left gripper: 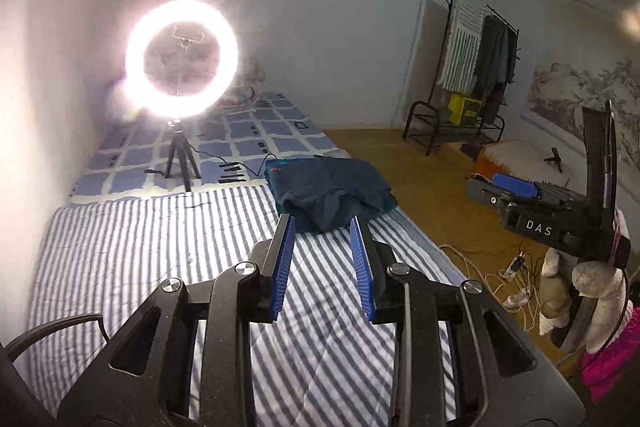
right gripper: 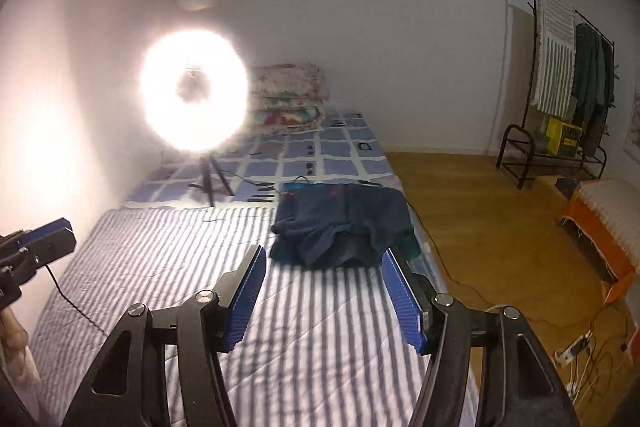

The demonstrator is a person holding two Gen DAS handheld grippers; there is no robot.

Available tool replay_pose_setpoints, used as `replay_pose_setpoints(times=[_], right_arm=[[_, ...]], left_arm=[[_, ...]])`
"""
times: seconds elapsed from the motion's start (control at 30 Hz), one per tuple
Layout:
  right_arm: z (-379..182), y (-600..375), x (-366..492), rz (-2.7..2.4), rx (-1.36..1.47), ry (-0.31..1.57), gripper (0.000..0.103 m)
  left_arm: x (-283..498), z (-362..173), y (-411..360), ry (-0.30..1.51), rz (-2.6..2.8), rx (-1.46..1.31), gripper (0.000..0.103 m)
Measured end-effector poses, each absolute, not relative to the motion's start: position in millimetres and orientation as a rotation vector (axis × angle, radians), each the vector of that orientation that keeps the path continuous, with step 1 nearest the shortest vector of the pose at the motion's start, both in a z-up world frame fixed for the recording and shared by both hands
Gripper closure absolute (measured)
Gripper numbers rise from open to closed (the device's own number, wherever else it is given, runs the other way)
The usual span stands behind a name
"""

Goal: Fold large clothes

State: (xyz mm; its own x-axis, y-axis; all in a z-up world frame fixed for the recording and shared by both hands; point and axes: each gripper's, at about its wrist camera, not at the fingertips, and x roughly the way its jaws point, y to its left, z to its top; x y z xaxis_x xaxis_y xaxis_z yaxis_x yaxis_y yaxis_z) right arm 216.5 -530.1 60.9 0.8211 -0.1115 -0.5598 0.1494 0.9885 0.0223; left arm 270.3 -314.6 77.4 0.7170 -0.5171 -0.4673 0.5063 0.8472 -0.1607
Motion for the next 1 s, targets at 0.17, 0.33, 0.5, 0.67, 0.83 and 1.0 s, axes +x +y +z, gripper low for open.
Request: replay_pose_setpoints(times=[0.17,0.33,0.5,0.67,0.83,1.0], right_arm=[[64,-506,167,-0.141,0.054,0.562,0.040],[53,-493,128,-0.132,0.076,0.547,0.036],[35,-476,107,-0.134,0.062,0.566,0.035],[31,-469,97,-0.146,0.036,0.553,0.028],[34,-472,93,-0.165,0.055,0.516,0.010],[36,-472,93,-0.191,0.052,0.494,0.000]], left_arm=[[220,77,-298,0.510,-0.554,-0.005,0.075],[183,63,-287,0.535,-0.538,0.016,0.075],[166,53,-281,0.559,-0.524,0.044,0.067],[153,55,-269,0.507,-0.497,0.013,0.035],[150,51,-261,0.499,-0.486,0.010,0.016],[150,49,-255,0.504,-0.458,0.034,0.011]])
